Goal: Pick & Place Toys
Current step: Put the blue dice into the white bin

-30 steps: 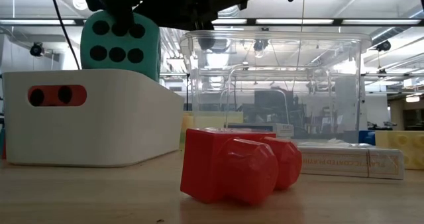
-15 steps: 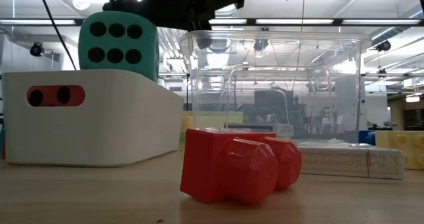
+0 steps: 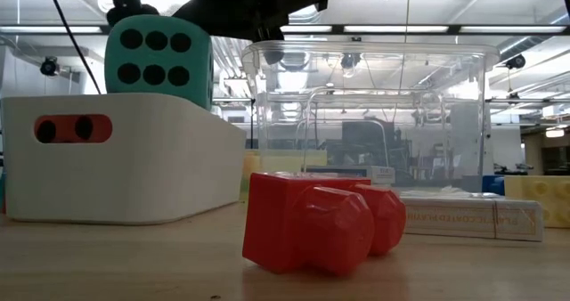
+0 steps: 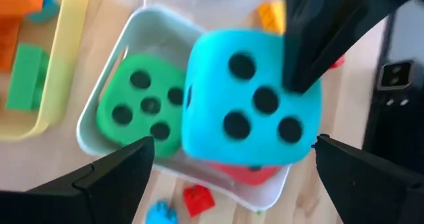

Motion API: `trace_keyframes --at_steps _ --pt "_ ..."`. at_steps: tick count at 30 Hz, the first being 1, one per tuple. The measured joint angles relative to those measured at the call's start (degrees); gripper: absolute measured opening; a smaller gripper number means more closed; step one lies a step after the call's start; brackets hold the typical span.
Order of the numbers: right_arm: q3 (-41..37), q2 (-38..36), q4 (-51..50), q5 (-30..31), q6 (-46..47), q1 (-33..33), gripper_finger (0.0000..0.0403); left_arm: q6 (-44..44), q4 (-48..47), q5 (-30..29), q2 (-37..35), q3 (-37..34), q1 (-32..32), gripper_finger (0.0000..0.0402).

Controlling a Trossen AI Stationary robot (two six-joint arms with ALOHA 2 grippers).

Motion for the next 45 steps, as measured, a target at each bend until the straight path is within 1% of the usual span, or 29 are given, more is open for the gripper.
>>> trace_keyframes --at_steps 8,15,18,23,33,35,37,41,45 --pt "-0.1 -0.8 -0.4 0.0 -1.0 0.0 0.0008 -1.3 -4.2 1.0 -1.1 0.0 -0.3 0.0399" --pt "0.2 -0.8 -0.3 -0.1 -0.9 0.0 0.0009 -1.4 -5.4 1.1 -5.6 0.0 -2.0 0.0399" --pt "0.9 -0.8 -0.6 -2.9 -1.7 0.0 0.0009 -1.4 -5.5 1.1 -6.8 -0.1 -2.7 0.0400" --pt "1.7 -0.8 -0.5 -3.8 -2.3 0.4 0.0009 -4.5 -5.5 1.6 -7.1 -0.2 -2.8 0.0399" --pt "1.7 -0.8 -0.1 -3.8 -3.7 0.2 0.0014 -4.6 -8.3 3.5 -7.0 -0.5 -3.3 0.0400" --pt "1.7 -0.8 0.0 -3.8 -4.2 0.3 0.0029 -4.3 -9.8 3.7 -7.0 -1.3 -3.7 0.0400" --pt "1.8 -0.9 0.0 -3.8 -4.4 0.2 0.0054 -4.0 -11.5 4.1 -7.0 -2.5 -3.9 0.0400" --pt "1.8 -1.0 0.1 -1.9 -4.3 -0.2 0.0123 -6.9 -14.5 5.3 -7.0 -4.6 -3.8 0.0400" --pt "1.8 -1.0 -0.3 1.0 -3.1 -0.3 0.0190 -9.5 -15.4 7.4 -7.0 -6.4 -3.8 0.0400"
